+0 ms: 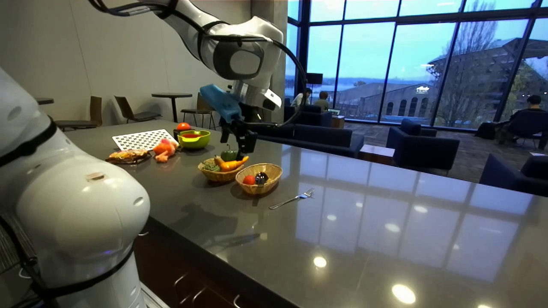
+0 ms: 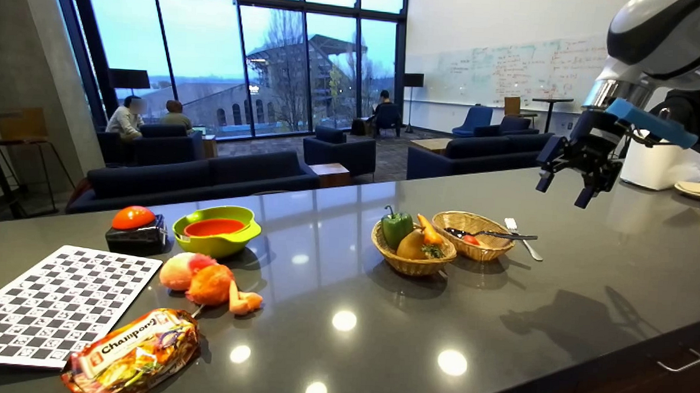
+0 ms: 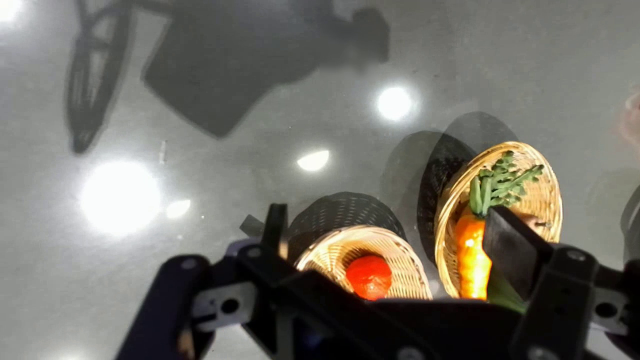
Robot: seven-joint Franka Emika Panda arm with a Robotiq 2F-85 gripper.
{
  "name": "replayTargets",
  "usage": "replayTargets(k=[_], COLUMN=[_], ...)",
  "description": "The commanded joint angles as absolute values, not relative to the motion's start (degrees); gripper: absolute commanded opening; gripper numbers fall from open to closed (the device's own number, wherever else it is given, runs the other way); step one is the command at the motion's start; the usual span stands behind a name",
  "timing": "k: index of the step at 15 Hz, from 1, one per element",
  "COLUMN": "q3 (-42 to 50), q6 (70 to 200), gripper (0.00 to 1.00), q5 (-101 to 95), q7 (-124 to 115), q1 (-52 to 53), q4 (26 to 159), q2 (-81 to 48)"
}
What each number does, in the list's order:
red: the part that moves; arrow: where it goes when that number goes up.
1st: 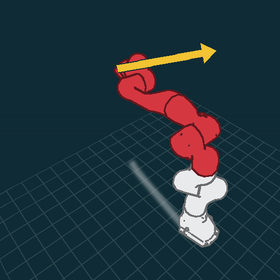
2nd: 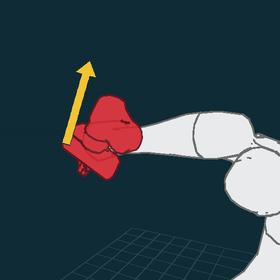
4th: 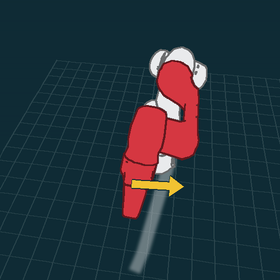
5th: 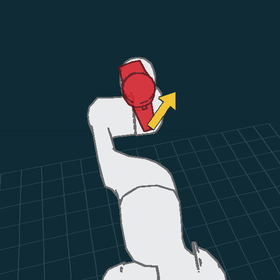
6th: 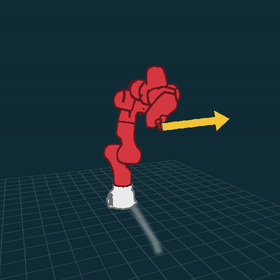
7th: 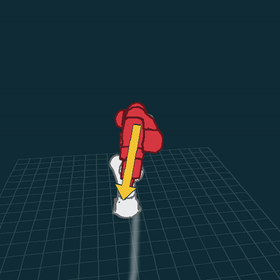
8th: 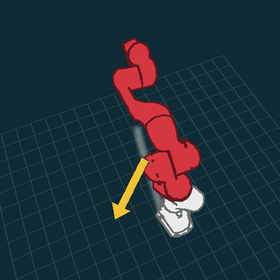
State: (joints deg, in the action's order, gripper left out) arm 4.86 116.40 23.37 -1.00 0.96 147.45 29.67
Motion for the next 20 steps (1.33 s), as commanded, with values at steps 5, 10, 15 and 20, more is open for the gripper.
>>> replayTargets(k=[5,10,15,20], q3=[8.7,9.9,11.5,11.7], q6=[116.2,117.2,119.2,119.8], gripper=[1.00,1.00,1.00,1.00], q5=[23.4,22.5,23.6,25.8], q7=[16.7,20.7,25.4,30.4], q1=[1.2,-0.1,-0.1,-0.1], q4=[146.0,145.1,141.1,135.3], q2=[24.8,22.1,16.0,9.0])
